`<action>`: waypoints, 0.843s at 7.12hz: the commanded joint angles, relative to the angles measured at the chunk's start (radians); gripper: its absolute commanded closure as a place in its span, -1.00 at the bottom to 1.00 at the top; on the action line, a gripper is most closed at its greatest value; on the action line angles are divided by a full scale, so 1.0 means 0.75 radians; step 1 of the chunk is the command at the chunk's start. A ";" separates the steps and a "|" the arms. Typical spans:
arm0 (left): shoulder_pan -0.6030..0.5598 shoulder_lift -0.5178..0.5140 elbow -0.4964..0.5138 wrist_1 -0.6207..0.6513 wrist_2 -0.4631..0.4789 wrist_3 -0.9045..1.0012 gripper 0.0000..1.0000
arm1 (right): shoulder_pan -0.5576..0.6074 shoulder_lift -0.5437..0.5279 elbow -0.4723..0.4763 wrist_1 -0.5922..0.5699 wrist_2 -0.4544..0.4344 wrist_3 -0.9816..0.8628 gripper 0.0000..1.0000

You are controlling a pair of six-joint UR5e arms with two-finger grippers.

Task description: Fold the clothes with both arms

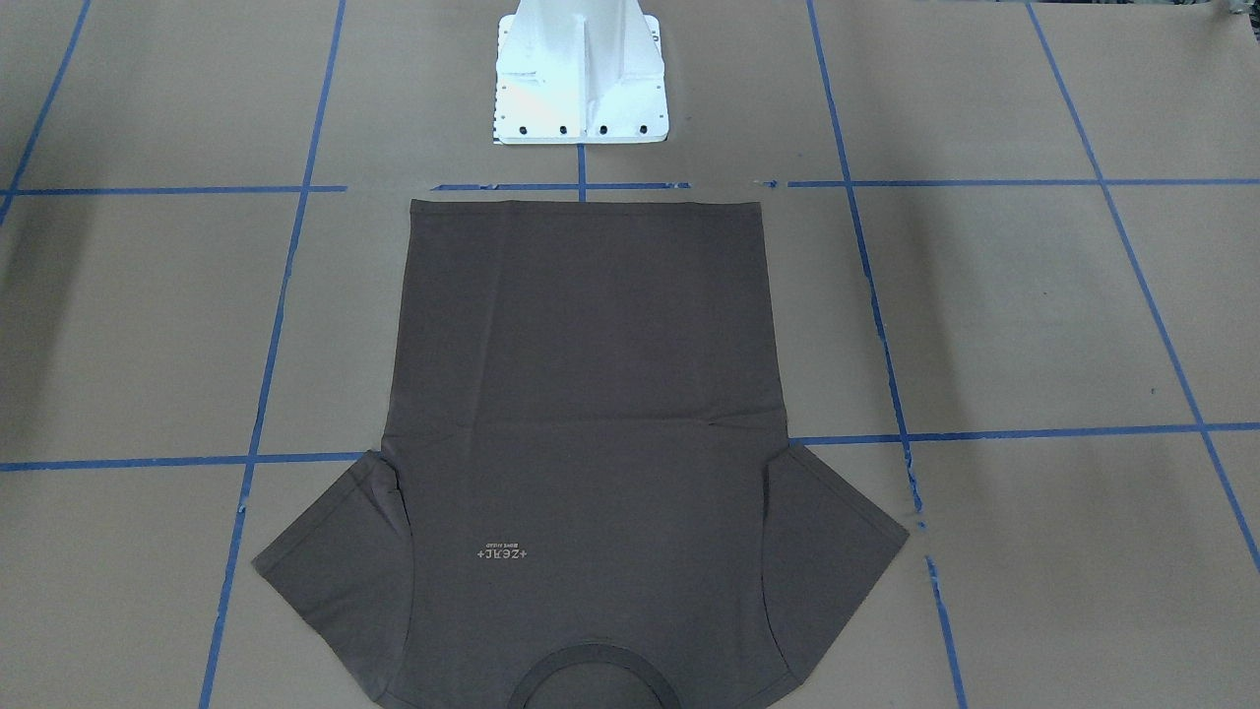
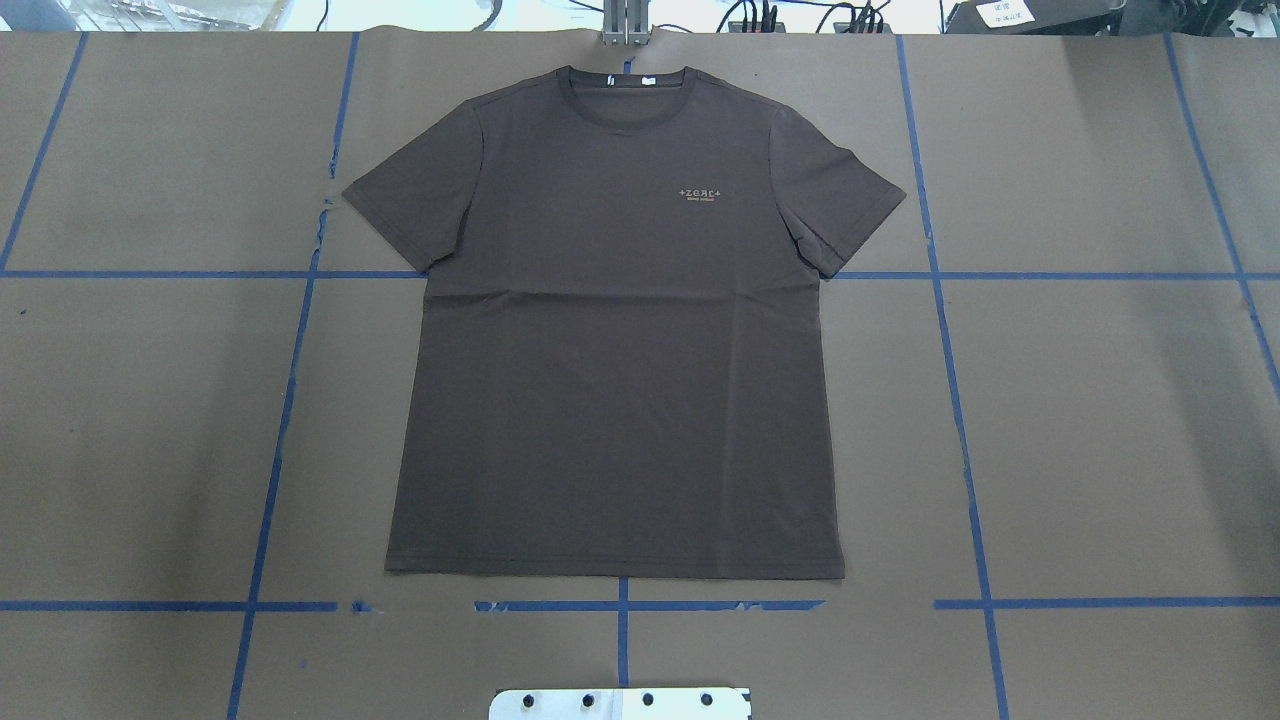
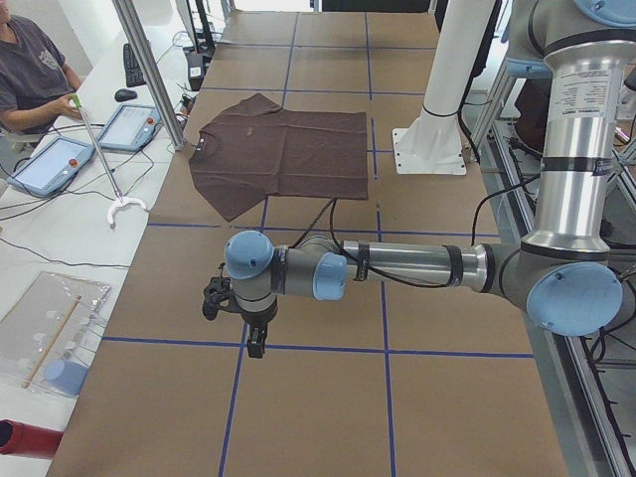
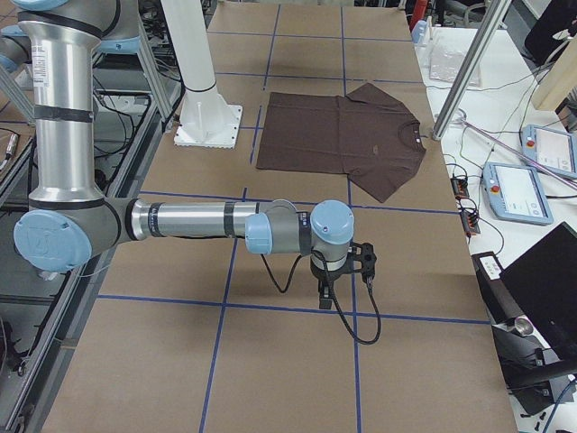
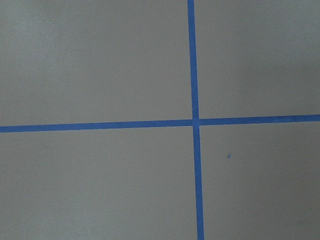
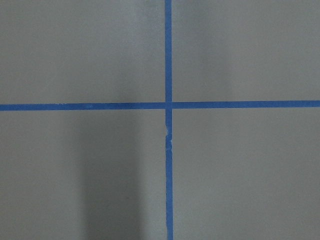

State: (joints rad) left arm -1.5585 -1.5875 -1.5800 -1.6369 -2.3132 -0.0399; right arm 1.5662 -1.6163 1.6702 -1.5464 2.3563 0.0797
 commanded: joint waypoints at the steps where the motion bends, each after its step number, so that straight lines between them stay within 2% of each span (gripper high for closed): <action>1: 0.000 0.002 0.000 -0.002 0.000 0.002 -1.00 | 0.000 0.003 0.021 0.002 0.040 0.000 -1.00; 2: 0.002 -0.018 -0.004 -0.004 0.008 0.004 -1.00 | 0.000 0.005 0.013 0.002 0.073 0.022 -1.00; 3: 0.004 -0.073 -0.002 -0.006 0.002 -0.002 -1.00 | -0.004 0.040 0.001 0.065 0.073 0.027 -1.00; 4: 0.004 -0.159 -0.012 -0.014 -0.006 0.000 -1.00 | -0.032 0.063 -0.044 0.203 0.080 0.053 -1.00; 5: 0.010 -0.188 -0.035 -0.043 -0.006 0.004 -1.00 | -0.085 0.089 -0.095 0.253 0.090 0.069 -1.00; 6: 0.063 -0.184 -0.017 -0.183 -0.002 0.002 -1.00 | -0.171 0.130 -0.140 0.452 0.078 0.163 -1.00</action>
State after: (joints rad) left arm -1.5429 -1.7118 -1.5964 -1.6862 -2.3163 -0.0383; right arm 1.5030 -1.5521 1.6079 -1.3482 2.4180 0.1413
